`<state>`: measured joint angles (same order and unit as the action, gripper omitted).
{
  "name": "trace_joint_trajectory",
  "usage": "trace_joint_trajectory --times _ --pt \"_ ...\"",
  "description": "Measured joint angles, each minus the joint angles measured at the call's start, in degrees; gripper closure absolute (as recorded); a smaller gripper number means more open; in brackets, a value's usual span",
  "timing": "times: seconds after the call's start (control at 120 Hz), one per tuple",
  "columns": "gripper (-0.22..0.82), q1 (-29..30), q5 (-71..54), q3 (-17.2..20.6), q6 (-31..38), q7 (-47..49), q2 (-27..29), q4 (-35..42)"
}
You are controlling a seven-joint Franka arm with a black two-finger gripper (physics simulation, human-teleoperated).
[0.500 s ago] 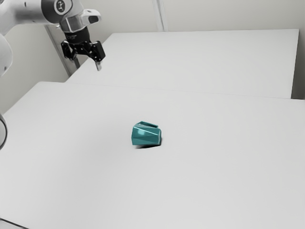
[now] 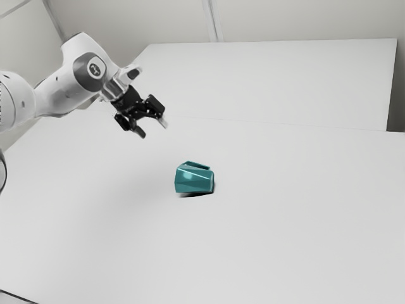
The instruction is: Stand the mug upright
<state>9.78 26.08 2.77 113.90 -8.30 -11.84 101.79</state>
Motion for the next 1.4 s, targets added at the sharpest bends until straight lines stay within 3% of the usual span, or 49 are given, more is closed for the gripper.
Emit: trace_joint_trajectory --times 0.183,0.325,0.55,0.792,1.033,1.4 --pt "0.0 1.0 31.0 -3.2 7.6 -12.5 0.0 12.3" --pt "0.0 2.1 38.1 -3.6 9.6 -22.0 -0.7 19.0" --pt "0.0 2.9 48.4 -3.6 11.6 -39.2 -3.4 19.5" --pt "0.0 1.7 52.9 -3.1 12.2 -54.8 -1.7 25.3" --pt "0.0 0.6 56.2 -2.2 11.5 -65.0 -0.7 26.0" --pt "0.0 0.0 59.8 -0.8 10.7 -66.0 -1.0 26.6"
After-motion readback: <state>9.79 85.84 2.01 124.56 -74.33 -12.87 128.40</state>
